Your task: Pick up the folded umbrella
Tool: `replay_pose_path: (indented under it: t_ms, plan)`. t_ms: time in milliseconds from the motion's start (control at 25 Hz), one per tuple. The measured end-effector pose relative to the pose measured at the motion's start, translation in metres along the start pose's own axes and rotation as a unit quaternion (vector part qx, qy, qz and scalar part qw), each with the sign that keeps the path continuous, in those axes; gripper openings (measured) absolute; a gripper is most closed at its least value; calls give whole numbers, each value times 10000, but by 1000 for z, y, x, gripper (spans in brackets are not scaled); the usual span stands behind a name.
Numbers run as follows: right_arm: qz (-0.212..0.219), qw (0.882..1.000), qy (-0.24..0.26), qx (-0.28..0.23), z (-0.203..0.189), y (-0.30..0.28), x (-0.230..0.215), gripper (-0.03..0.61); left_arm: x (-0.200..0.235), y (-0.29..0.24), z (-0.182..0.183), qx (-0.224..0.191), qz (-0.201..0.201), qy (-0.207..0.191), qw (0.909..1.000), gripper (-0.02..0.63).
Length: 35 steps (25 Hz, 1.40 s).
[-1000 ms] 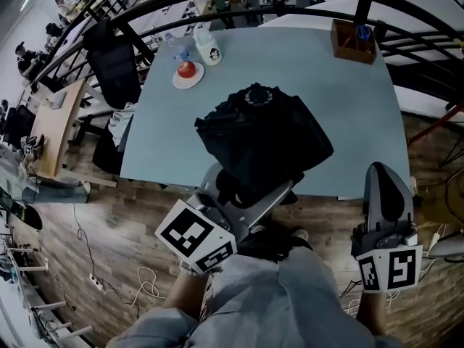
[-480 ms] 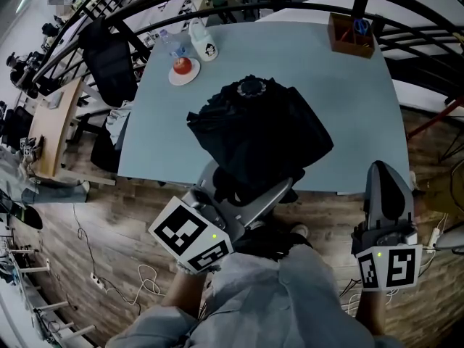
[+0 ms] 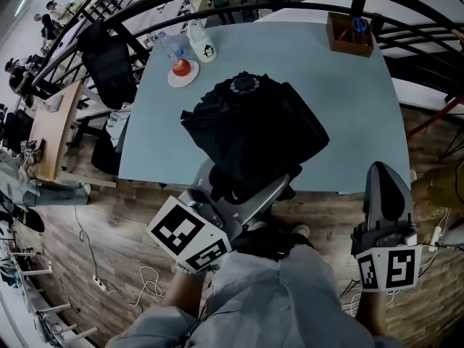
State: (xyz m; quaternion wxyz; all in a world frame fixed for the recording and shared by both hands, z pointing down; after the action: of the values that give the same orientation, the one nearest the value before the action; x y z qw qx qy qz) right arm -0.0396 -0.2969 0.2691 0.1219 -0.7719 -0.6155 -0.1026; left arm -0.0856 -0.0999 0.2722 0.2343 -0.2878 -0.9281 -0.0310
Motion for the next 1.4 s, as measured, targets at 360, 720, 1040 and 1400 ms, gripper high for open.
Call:
replay_pose_path:
  t_ms: [360,720,1040,1400]
  plan:
    - [10,10000,6,12,2,-3,-4,-3,-2,-6,5,96,5,-170,9998,288]
    - [71,10000,7,48,1,-3,-6,-3,-6,-12,5,190,-21,-187,9996,288]
    - [86,9999,9,97,-3,-5,-6,-3,-7,-16,6,202,-40,-215,9996,288]
    - [134,9998,32,104,-5,-8,-7,-3,-6,-19,4,213,-45,-229,9995,288]
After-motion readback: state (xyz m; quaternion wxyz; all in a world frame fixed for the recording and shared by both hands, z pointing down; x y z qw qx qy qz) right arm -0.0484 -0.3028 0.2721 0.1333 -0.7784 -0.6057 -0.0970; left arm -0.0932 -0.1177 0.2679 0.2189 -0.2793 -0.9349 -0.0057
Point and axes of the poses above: the fingertips, and each gripper's own axes: y backward along the fingers, x to its left, z out of its top, the point moved 3 cm from there along y, backward along the fingers, and after that the axes turned 14 degrees about y, right-handed, at the moved point
